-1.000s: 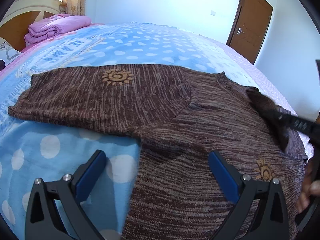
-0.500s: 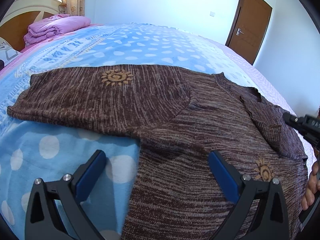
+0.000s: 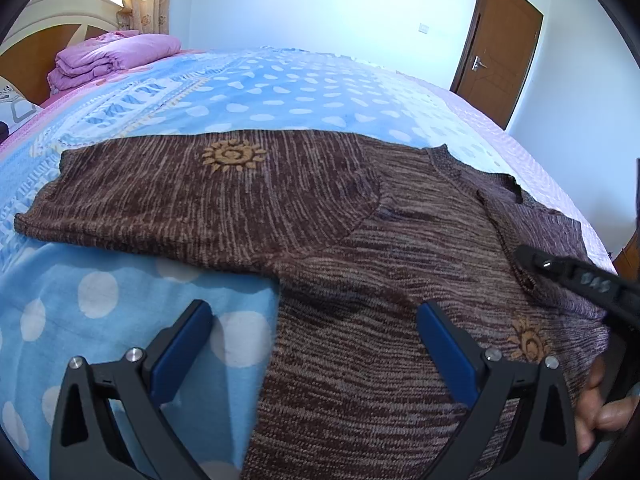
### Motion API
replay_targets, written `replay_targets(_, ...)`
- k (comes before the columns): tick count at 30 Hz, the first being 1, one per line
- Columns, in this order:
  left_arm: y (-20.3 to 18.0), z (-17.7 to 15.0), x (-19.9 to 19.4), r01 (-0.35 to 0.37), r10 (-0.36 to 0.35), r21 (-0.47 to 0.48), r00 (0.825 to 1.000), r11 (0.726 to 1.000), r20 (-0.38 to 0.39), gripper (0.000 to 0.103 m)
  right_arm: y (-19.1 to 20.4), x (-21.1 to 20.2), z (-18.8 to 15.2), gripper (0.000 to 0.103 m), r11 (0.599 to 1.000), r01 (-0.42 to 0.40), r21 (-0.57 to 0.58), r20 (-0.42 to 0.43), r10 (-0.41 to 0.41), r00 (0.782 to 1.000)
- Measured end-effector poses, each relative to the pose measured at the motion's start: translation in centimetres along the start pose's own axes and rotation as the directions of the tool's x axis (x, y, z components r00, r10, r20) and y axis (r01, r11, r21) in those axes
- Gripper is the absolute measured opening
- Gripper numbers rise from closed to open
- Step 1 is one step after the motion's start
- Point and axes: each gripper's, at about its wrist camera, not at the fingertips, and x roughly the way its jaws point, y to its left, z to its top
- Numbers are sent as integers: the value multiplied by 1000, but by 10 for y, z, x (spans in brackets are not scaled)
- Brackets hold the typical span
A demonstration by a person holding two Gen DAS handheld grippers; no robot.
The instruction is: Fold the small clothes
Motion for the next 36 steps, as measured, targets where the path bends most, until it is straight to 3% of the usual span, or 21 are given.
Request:
replay_targets(3, 0, 0, 1, -6, 6, 4, 1000, 1000, -2, 103, -25, -33, 4, 16, 997, -7, 76, 88, 0, 996)
replay_targets(5, 0, 0, 1, -6, 6, 4, 1000, 1000, -1, 103, -40, -50, 5, 16, 995, 56, 87, 121, -67, 990)
replay_targets(9, 0, 0, 1, -8, 8, 6, 1000, 1000, -2, 103, -63, -47, -6, 16, 987, 146, 60, 59, -149, 987)
replay_targets(11, 0, 0, 1, -10, 10, 7, 1000, 1000, -4, 103, -70, -32, -18, 17, 989, 139, 56, 1, -139, 990)
replay_targets(12, 0, 0, 1, -12, 12, 8, 1000, 1000, -6, 103, -67, -31, -25, 18, 989, 144, 32, 47, -145, 988)
replay_targets(15, -1, 1, 2, -22, 22, 12, 1000, 1000, -12, 103, -60, -29, -24, 31, 989, 147, -5, 55, -147, 988)
replay_targets(19, -2, 1, 3, -29, 29, 15, 999, 999, -21, 103, -49, -26, -27, 33, 979, 199, -48, 77, -195, 978)
replay_targets(23, 0, 1, 0, -30, 31, 13, 999, 999, -33, 103, -51, -27, -30, 34, 981, 190, -44, 85, -186, 979)
replay_targets(28, 34, 5, -31, -72, 74, -117, 997, 991, 16, 102, -53, -29, -31, 43, 989, 145, -32, 86, -142, 986)
replay_targets(31, 77, 20, -51, -155, 171, -232, 984, 960, 52, 102, -51, -29, -32, 46, 988, 149, -46, 85, -145, 986)
replay_targets(33, 110, 30, -58, -185, 215, -338, 975, 923, 55, 102, -50, -30, -32, 46, 987, 152, -51, 86, -147, 985)
replay_targets(36, 164, 35, -57, -139, 195, -514, 979, 847, 56, 102, -50, -29, -32, 47, 988, 148, -48, 87, -144, 986)
